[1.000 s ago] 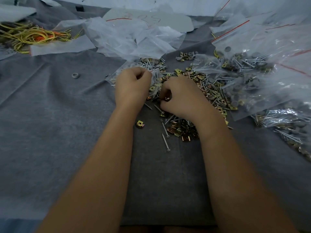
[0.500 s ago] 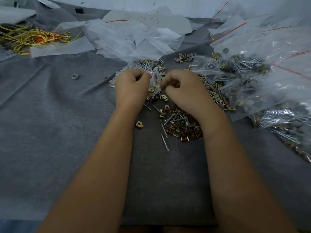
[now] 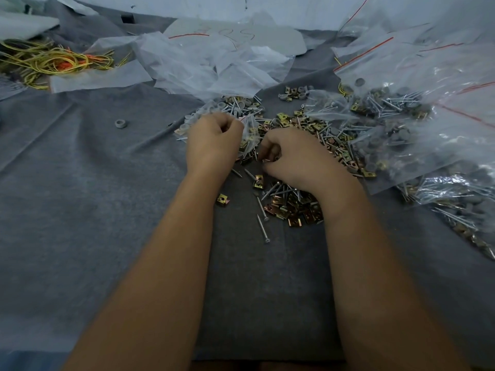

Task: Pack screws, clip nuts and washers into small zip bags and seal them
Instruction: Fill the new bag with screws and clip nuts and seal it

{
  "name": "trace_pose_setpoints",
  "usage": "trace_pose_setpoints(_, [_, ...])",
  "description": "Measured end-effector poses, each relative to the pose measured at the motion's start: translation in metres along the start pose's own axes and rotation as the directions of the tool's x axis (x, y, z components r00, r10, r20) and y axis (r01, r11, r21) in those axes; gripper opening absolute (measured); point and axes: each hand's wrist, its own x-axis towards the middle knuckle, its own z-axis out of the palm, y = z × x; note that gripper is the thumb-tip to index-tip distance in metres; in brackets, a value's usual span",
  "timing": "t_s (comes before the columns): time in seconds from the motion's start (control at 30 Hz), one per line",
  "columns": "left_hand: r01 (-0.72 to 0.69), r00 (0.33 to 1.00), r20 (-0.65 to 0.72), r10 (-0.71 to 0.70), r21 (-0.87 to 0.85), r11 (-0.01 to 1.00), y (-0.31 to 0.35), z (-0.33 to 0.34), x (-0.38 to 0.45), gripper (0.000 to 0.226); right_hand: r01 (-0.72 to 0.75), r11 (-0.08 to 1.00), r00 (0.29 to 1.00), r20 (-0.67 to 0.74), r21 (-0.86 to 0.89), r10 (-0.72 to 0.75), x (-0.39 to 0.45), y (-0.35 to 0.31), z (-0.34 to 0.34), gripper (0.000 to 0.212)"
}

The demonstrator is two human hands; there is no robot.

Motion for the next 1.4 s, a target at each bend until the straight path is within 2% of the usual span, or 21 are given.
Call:
trace_pose_setpoints(0.17, [-0.005, 1.0, 0.009, 0.005, 0.019, 1.0, -0.001, 0.001, 0.002, 0.019, -0.004, 0.979, 0.985, -0.168, 0.204, 0.039, 0.006, 0.004, 0.004, 0.019])
trace_pose_setpoints(0.27, [-0.005, 1.0, 0.004, 0.005, 0.019, 1.0, -0.001, 0.001, 0.001, 0.019, 0.016, 0.949, 0.943, -0.319, 0.314, 0.09, 0.008, 0.005, 0.006, 0.026])
trace_pose_setpoints(0.33, [-0.008, 1.0, 0.004, 0.008, 0.016, 1.0, -0.001, 0.001, 0.001, 0.019, 0.048, 0.946, 0.894, -0.436, 0.319, 0.102, 0.009, 0.003, 0.008, 0.025])
trace_pose_setpoints(0.4, [-0.02, 1.0, 0.018, 0.019, 0.022, 1.0, 0.0, 0.0, -0.001, 0.019, 0.089, 0.951, 0.868, -0.492, 0.297, 0.072, 0.011, -0.001, 0.011, 0.021])
trace_pose_setpoints(0.57, [-0.043, 0.999, 0.011, 0.043, 0.011, 0.999, 0.003, -0.002, -0.003, 0.021, 0.171, 0.93, 0.92, -0.391, 0.327, -0.032, 0.011, -0.007, 0.012, 0.015])
trace_pose_setpoints(0.67, [-0.013, 0.999, -0.044, 0.013, -0.006, 1.0, 0.003, -0.002, -0.002, 0.019, 0.081, 0.962, 0.933, -0.36, 0.26, 0.019, 0.004, 0.0, -0.001, 0.014])
trace_pose_setpoints(0.8, [0.009, 0.999, -0.036, -0.009, -0.001, 1.0, 0.004, -0.002, -0.003, 0.018, -0.081, 0.997, 0.991, -0.105, 0.001, 0.08, -0.003, 0.011, -0.017, 0.015])
trace_pose_setpoints(0.87, [0.015, 0.999, -0.031, -0.015, -0.003, 1.0, 0.004, -0.002, -0.003, 0.019, -0.076, 0.997, 0.997, 0.009, 0.032, 0.076, -0.005, 0.011, -0.02, 0.01])
trace_pose_setpoints(0.9, [0.02, 0.999, -0.032, -0.02, -0.002, 1.0, 0.004, -0.002, -0.003, 0.019, -0.067, 0.996, 0.997, 0.04, 0.055, 0.064, -0.005, 0.01, -0.019, 0.02])
trace_pose_setpoints(0.97, [0.024, 0.999, -0.034, -0.024, -0.004, 1.0, 0.004, -0.002, -0.002, 0.019, -0.046, 0.997, 0.999, 0.03, 0.069, 0.044, -0.004, 0.009, -0.016, 0.035])
trace_pose_setpoints(1.03, [0.024, 0.999, -0.034, -0.024, -0.006, 1.0, 0.005, -0.002, -0.003, 0.02, -0.036, 0.996, 0.999, -0.037, 0.081, 0.039, -0.003, 0.008, -0.014, 0.037])
trace_pose_setpoints(1.1, [0.025, 0.999, -0.035, -0.025, -0.002, 1.0, 0.005, -0.002, -0.004, 0.02, -0.046, 0.997, 0.997, -0.056, 0.069, 0.05, -0.004, 0.008, -0.015, 0.028])
trace_pose_setpoints(1.17, [0.026, 0.999, -0.036, -0.026, -0.004, 1.0, 0.006, -0.003, -0.004, 0.021, -0.052, 0.998, 0.999, 0.015, 0.033, 0.052, -0.005, 0.008, -0.016, 0.014])
trace_pose_setpoints(1.27, [0.028, 0.999, -0.036, -0.028, 0.004, 1.0, 0.005, -0.003, -0.003, 0.021, -0.056, 0.998, 0.992, 0.117, -0.01, 0.057, -0.006, 0.005, -0.014, 0.017])
trace_pose_setpoints(1.4, [0.033, 0.999, -0.026, -0.033, -0.004, 0.999, 0.005, -0.002, -0.003, 0.02, 0.001, 0.999, 1.0, 0.009, -0.045, -0.001, -0.003, 0.006, -0.008, 0.019])
